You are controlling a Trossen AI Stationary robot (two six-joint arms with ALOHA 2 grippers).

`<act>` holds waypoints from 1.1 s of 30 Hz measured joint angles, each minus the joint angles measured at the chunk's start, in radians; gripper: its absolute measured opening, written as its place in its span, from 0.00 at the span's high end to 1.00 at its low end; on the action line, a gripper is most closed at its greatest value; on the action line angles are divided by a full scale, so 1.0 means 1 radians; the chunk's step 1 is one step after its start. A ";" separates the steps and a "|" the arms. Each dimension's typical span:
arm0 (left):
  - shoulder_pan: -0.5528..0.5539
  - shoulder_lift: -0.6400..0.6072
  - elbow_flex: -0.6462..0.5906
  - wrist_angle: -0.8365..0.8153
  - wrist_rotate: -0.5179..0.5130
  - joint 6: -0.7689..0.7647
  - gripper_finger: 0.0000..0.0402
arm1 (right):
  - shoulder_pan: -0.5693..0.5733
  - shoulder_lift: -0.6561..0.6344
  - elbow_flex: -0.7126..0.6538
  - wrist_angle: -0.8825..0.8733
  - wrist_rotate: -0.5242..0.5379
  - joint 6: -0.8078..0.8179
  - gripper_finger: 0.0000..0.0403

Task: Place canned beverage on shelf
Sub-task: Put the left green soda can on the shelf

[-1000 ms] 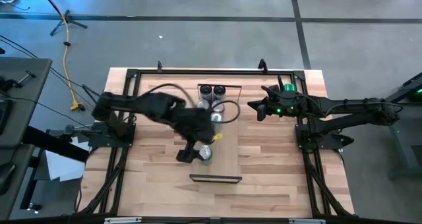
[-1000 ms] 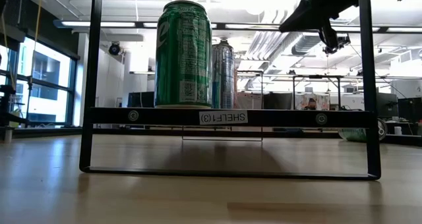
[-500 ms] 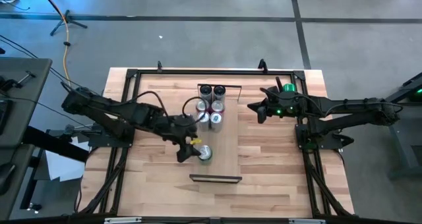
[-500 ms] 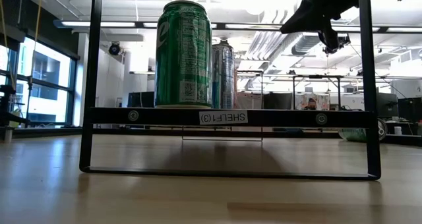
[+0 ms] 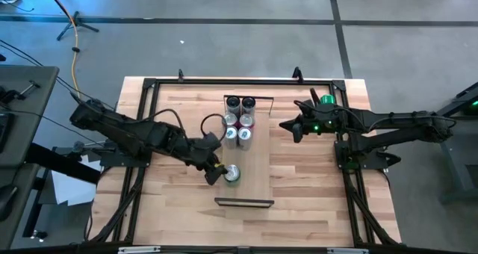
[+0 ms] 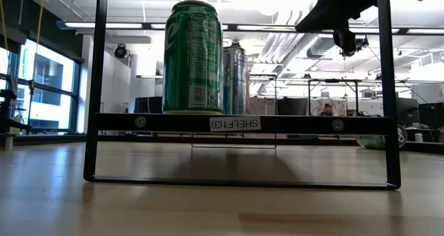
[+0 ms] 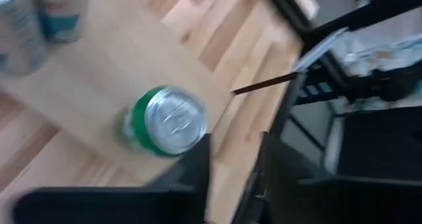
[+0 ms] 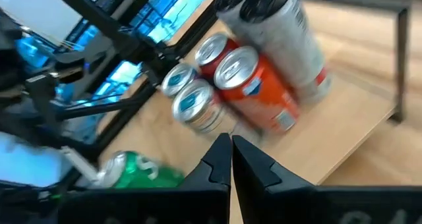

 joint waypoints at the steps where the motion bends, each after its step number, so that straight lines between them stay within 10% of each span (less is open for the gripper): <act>1: -0.012 0.001 0.000 -0.023 -0.019 -0.008 0.87 | 0.006 0.000 0.000 0.000 -0.014 0.025 1.00; 13: -0.247 -0.019 -0.091 -0.096 -0.195 -0.193 0.99 | 0.175 0.000 0.000 0.001 0.155 0.230 1.00; 24: -0.350 -0.210 -0.504 0.498 -0.431 -0.593 1.00 | 0.278 0.000 0.000 -0.012 0.255 0.292 1.00; 33: -0.332 -0.111 -0.596 0.768 -0.491 -0.787 1.00 | 0.318 0.000 0.001 -0.054 0.237 0.241 1.00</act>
